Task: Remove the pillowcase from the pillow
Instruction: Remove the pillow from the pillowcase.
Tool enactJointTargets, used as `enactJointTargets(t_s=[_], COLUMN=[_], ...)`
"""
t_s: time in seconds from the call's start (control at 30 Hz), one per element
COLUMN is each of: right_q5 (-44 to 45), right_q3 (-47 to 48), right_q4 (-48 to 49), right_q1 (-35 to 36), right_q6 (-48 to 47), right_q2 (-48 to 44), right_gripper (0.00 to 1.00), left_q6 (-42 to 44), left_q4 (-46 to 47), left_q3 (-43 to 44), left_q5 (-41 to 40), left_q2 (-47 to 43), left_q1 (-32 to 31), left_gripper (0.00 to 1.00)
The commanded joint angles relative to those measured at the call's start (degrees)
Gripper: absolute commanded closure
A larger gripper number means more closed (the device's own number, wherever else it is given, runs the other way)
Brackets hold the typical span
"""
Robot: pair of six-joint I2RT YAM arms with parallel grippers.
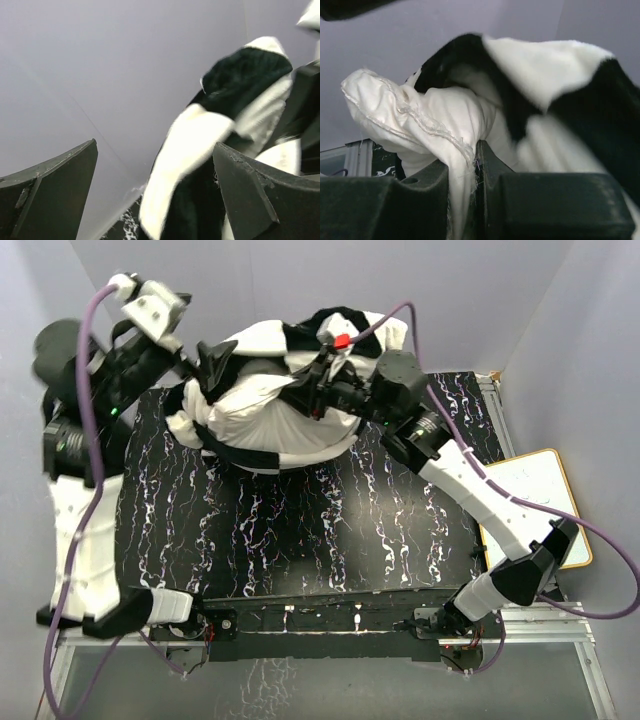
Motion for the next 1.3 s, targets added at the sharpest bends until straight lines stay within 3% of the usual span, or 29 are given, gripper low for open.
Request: enactJointTargets(t_s=[0.0,0.17,0.3,0.37,0.43,0.53,0.7,0.83,0.9,1.03,1.1,1.27], right_q5=[13.87,18.68,15.84,13.45,11.55,10.22,10.76,10.01,10.39,11.98,11.71,11.11], right_q3=[9.04,16.75,16.34,16.13,16.07,15.88,17.21,18.62,19.11,19.43,19.77,20.28], right_q4=[-2.57,-8.48,-6.93,-6.41,-6.44,-6.51,-7.87,-8.83,-9.50,-10.33,-10.63,-10.60], right_q1=[4.14,5.98,6.00,6.08,6.17,6.25,6.26,6.41,6.66,6.70,6.70,7.49], right_q6=[-6.06,-7.74,-7.50,-7.49,-7.19,-6.73,-6.62,-6.31,-6.35,-7.02,-6.90,-6.60], right_q2=[3.38,8.40,8.14,7.89,7.59,7.18,7.81,8.63,8.99,9.50,9.97,10.53], right_gripper=[0.92,0.92,0.92,0.92,0.92,0.92,0.92,0.92,0.92,0.92,0.92,0.92], left_q6=[0.22,0.65,10.13,15.93,20.74,22.92,24.62,26.17,26.53,22.70,21.09,21.02], left_q4=[8.75,8.27,-12.48,-22.19,-25.50,-24.38,-28.72,-27.86,-25.36,-11.70,-10.04,-17.53], left_q3=[-8.19,-11.00,-4.43,-1.64,-3.75,-7.61,-5.07,-7.93,-9.73,-16.60,-16.52,-13.25], left_q5=[3.58,11.10,18.63,17.43,14.37,13.10,15.45,15.54,15.66,15.42,16.36,17.84], left_q2=[-9.10,-12.51,-8.57,-6.09,-5.86,-7.56,-6.51,-8.87,-11.38,-18.14,-19.03,-16.17], left_q1=[0.91,0.92,0.90,0.95,0.89,0.92,0.91,0.97,0.93,0.85,0.89,0.96], left_gripper=[0.03,0.03,0.05,0.06,0.07,0.08,0.11,0.11,0.11,0.05,0.05,0.09])
